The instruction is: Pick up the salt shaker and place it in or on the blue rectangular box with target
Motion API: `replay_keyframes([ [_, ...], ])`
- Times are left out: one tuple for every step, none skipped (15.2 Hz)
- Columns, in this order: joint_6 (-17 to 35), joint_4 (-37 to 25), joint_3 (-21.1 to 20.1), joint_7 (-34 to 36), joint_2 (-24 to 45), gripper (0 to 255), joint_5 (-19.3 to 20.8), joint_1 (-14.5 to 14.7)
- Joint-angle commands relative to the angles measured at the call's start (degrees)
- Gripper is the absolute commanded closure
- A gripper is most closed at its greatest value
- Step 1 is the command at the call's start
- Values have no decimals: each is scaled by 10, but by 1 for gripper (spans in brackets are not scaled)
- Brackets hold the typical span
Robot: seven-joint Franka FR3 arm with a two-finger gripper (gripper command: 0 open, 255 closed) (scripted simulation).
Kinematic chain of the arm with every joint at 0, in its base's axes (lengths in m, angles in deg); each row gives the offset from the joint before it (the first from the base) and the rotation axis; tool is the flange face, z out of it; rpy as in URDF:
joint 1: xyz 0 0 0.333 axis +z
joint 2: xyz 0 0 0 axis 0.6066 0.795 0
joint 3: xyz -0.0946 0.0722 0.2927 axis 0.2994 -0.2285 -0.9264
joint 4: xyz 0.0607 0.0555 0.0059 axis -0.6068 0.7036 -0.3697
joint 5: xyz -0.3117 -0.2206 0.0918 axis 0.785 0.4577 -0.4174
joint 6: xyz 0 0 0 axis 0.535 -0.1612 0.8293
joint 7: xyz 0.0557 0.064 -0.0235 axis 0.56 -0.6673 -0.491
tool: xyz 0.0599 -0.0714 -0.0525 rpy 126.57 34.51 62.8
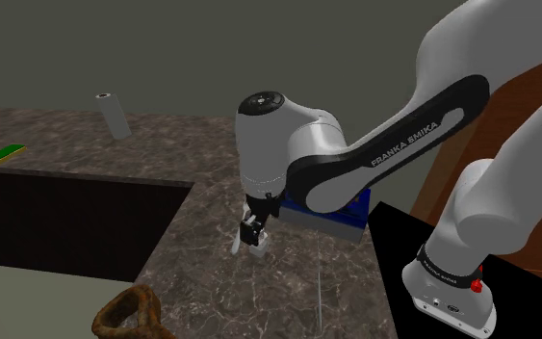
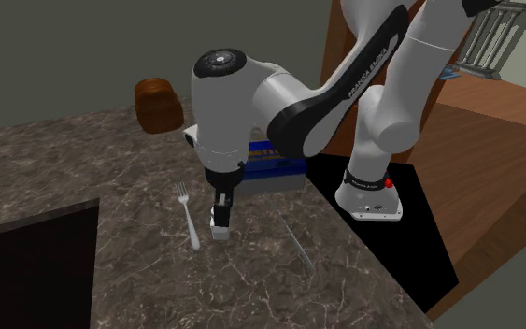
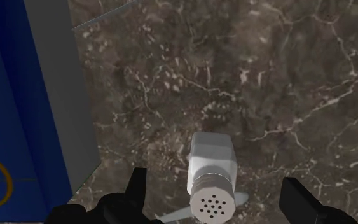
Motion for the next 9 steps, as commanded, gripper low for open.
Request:
replay_keyframes([
  [18, -1, -8, 15, 19, 0, 16, -3],
  [26, 2, -9, 18, 25, 0, 20, -4],
  [34, 6, -11, 22, 31, 0, 25, -6],
  [42, 9, -12, 25, 37, 0, 31, -7],
  [50, 12, -13, 29, 43, 0, 36, -9],
  [57, 14, -14, 34, 50, 0, 42, -11],
  [70, 18, -15, 41, 60, 0, 52, -13],
  [70, 18, -15, 41, 60, 0, 52, -13],
  [70, 19, -15, 41, 60, 0, 52, -13],
])
